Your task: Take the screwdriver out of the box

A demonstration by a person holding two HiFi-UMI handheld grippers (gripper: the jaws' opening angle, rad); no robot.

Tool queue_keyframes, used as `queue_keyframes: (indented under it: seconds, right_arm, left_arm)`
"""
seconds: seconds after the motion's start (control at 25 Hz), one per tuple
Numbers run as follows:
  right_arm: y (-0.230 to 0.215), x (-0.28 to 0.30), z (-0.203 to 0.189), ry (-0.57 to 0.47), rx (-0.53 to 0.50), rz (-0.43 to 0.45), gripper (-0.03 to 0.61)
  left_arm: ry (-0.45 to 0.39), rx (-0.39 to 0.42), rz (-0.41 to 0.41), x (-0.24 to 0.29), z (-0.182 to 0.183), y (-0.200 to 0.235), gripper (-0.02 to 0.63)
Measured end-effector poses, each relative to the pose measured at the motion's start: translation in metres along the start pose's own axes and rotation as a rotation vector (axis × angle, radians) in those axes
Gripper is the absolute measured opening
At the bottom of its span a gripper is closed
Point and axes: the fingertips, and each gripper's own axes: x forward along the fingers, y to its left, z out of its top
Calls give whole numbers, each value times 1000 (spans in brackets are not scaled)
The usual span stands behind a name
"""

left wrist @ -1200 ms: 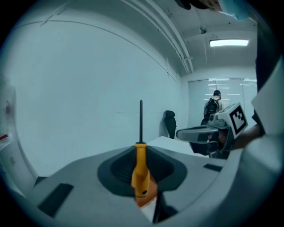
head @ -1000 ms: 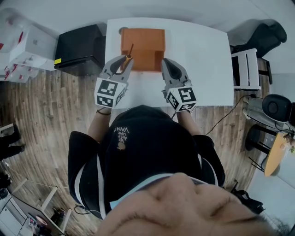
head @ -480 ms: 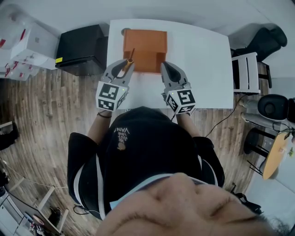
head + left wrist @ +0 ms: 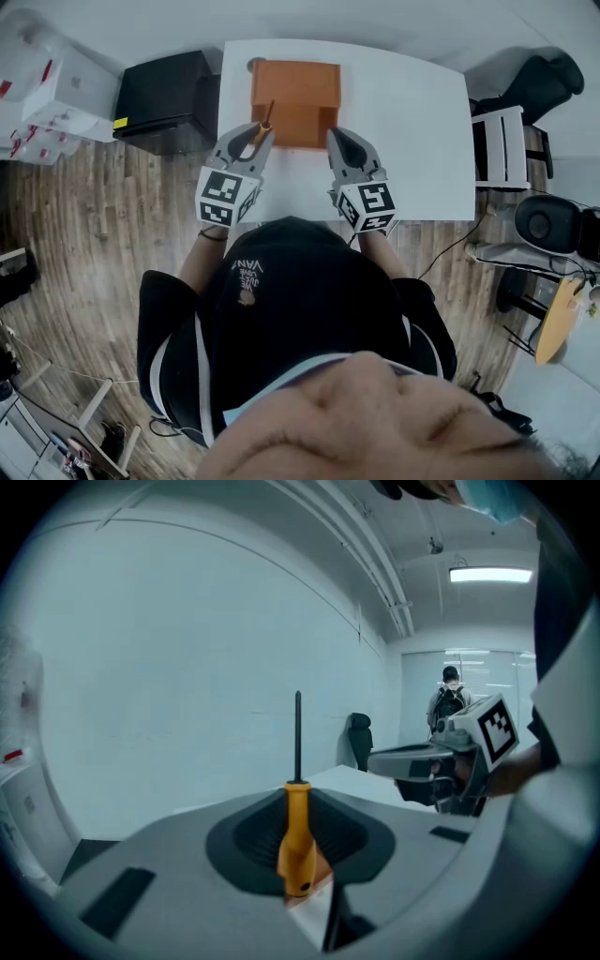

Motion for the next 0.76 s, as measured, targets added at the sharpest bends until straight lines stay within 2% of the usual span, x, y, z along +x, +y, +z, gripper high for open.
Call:
queue_keyframes:
  seconds: [0.76]
  right_arm:
    - [-4,0,0,3,-1,-7,12]
  left_arm:
    - [10,-3,1,3,-2,-1,77]
